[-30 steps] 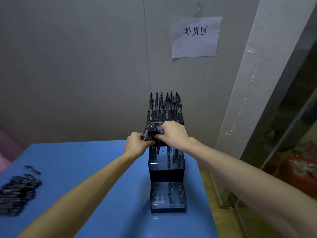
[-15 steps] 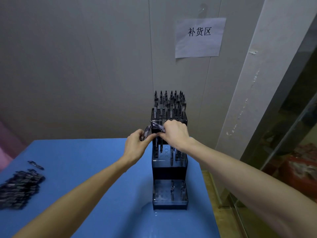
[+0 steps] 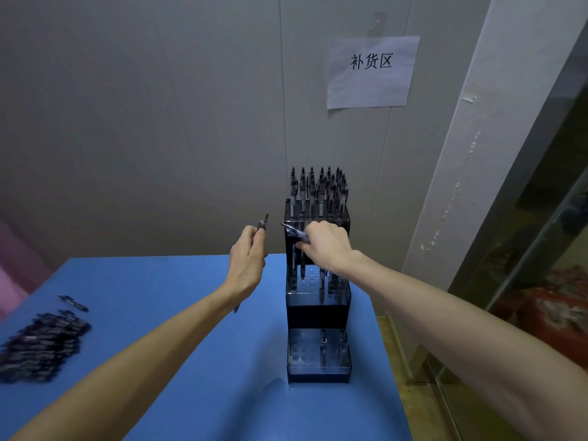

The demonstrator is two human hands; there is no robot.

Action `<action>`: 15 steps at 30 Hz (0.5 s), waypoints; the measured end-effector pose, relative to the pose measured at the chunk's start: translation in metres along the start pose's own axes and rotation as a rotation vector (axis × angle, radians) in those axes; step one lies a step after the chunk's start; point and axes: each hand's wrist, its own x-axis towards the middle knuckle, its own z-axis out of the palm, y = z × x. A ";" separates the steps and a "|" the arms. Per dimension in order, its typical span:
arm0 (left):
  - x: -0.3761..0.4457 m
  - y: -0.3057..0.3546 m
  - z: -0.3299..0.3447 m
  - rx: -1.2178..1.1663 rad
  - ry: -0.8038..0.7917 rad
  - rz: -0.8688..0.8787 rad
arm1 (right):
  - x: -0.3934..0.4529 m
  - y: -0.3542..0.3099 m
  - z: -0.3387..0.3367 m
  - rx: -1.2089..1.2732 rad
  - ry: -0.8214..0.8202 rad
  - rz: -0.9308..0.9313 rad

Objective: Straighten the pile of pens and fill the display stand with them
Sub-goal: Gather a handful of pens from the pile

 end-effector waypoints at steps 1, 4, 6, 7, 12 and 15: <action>0.001 -0.001 -0.001 0.005 0.003 0.013 | 0.000 -0.002 0.000 0.007 0.009 0.003; 0.002 -0.002 -0.007 0.049 0.008 0.043 | 0.000 -0.007 0.001 -0.019 0.030 0.022; 0.001 -0.004 -0.011 0.128 0.022 0.068 | -0.002 -0.007 0.003 -0.057 0.040 0.053; 0.000 -0.006 -0.012 0.151 0.031 0.072 | -0.003 -0.007 0.005 -0.069 0.043 0.069; 0.003 -0.010 -0.018 0.107 0.056 0.027 | -0.006 -0.008 0.004 -0.078 0.012 0.062; 0.002 -0.010 -0.017 0.055 0.051 0.017 | -0.009 0.000 -0.006 0.005 0.058 -0.001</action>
